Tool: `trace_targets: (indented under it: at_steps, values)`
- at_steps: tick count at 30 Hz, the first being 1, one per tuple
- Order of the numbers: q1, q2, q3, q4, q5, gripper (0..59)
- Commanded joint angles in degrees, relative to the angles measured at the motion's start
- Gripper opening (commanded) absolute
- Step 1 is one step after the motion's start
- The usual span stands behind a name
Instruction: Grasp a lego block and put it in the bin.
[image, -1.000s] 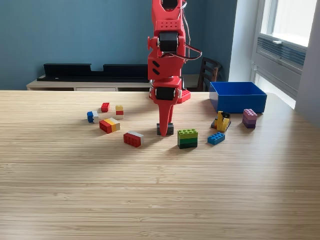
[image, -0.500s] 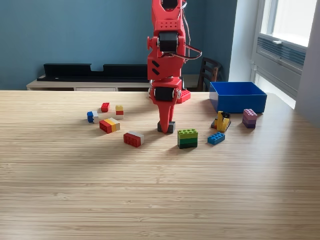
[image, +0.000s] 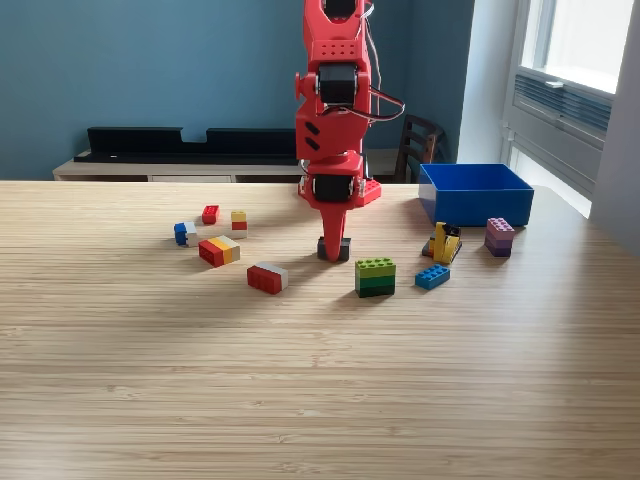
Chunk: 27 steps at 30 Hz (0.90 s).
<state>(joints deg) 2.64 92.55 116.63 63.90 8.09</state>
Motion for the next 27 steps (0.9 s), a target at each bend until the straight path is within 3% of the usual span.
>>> trace_targets:
  at_steps: [1,5,9,20,27]
  values:
    - [0.4,2.9,-15.7,11.6,-1.4,0.0]
    - [-2.8,6.3,-25.5,18.3,-3.1,0.0]
    - [-9.1,8.1,-29.7,22.5,-3.3,0.0]
    - [-38.4,8.5,-22.2,23.7,5.1,0.0]
    - [-56.6,8.3,-23.3,24.3,9.7,0.0]
